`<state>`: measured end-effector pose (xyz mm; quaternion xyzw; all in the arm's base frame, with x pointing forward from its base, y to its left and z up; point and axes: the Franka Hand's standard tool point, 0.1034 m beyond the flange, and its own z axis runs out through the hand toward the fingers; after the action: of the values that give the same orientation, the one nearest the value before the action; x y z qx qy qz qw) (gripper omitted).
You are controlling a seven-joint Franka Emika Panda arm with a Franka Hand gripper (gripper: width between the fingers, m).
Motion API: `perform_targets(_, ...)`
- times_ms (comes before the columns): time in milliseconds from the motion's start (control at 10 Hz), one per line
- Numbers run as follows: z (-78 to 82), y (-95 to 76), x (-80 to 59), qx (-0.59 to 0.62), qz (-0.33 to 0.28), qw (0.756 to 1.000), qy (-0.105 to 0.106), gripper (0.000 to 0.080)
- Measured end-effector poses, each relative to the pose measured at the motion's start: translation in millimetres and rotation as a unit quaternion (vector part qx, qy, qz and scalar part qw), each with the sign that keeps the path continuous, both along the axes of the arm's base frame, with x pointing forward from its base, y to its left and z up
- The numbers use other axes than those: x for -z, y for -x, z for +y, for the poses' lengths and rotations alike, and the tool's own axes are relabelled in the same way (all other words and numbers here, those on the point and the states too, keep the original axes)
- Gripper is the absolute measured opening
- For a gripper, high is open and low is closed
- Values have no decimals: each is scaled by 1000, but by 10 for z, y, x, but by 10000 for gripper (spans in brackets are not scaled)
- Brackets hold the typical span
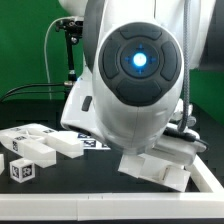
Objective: Assemble chair
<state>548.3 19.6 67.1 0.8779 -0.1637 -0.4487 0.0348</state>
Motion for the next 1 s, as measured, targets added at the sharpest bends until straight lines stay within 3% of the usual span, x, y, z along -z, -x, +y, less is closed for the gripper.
perform_targets(300, 39, 3, -109, 8, -16, 1000, 4, 29)
perform_targets(600, 36, 13, -89, 75, -4, 993, 91, 29)
perform_targets(700, 20, 14, -89, 57, -7, 996, 68, 29)
perform_targets(800, 17, 14, -88, 59, -6, 996, 71, 29)
perform_targets(900, 7, 14, -87, 46, -8, 998, 53, 29)
perform_targets(1000, -9, 15, -86, 19, -12, 1000, 19, 29)
